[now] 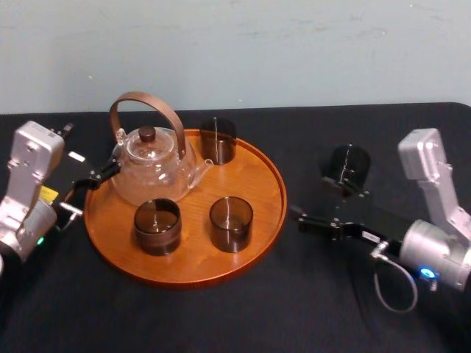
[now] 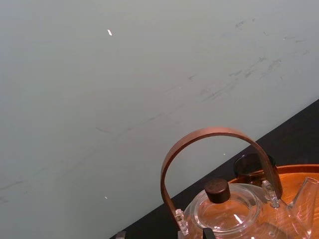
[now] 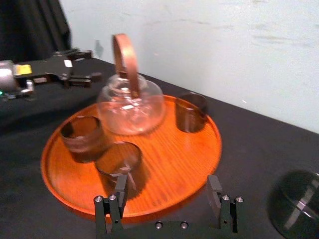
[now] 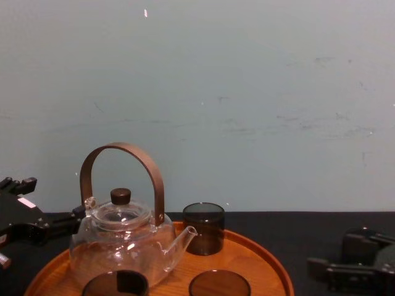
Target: Pick up the glass from the table and place it on the tray.
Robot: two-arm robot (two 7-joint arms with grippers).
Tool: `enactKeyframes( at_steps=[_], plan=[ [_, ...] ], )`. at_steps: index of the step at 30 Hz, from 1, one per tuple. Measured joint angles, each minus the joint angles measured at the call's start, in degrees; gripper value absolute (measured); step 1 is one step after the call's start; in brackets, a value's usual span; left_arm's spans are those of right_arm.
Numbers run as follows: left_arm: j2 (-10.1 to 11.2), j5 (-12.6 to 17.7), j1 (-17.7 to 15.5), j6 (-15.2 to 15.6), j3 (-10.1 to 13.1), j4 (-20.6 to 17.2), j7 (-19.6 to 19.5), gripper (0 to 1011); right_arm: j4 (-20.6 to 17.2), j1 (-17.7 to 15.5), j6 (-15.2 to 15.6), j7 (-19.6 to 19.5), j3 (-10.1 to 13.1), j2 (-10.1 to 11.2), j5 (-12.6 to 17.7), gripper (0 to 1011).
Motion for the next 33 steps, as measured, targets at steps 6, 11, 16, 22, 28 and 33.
enactKeyframes(
  at_steps=[6, 11, 16, 22, 28, 33],
  plan=[
    [0.0, 0.0, 0.0, 0.0, 0.0, 0.0, 0.0, 1001, 1.1, -1.3, -0.4, -0.2, 2.0, 0.9, 1.3, 1002],
    [0.0, 0.0, 0.0, 0.0, 0.0, 0.0, 0.0, 1001, 2.7, -2.0, -0.9, -0.8, 3.9, 1.3, 2.5, 1002],
    [0.0, 0.0, 0.0, 0.0, 0.0, 0.0, 0.0, 1001, 4.6, -1.9, -1.1, -1.6, 5.5, 1.2, 3.1, 1002],
    [0.0, 0.0, 0.0, 0.0, 0.0, 0.0, 0.0, 1001, 7.9, -0.2, -1.3, -2.5, 7.1, 0.8, 3.3, 1002],
    [0.0, 0.0, 0.0, 0.0, 0.0, 0.0, 0.0, 1002, 11.7, 2.1, -1.5, -2.9, 8.0, 0.0, 2.9, 1002],
    [0.0, 0.0, 0.0, 0.0, 0.0, 0.0, 0.0, 1001, 14.0, 3.8, -1.5, -2.9, 8.1, -0.7, 2.5, 1002]
  ],
)
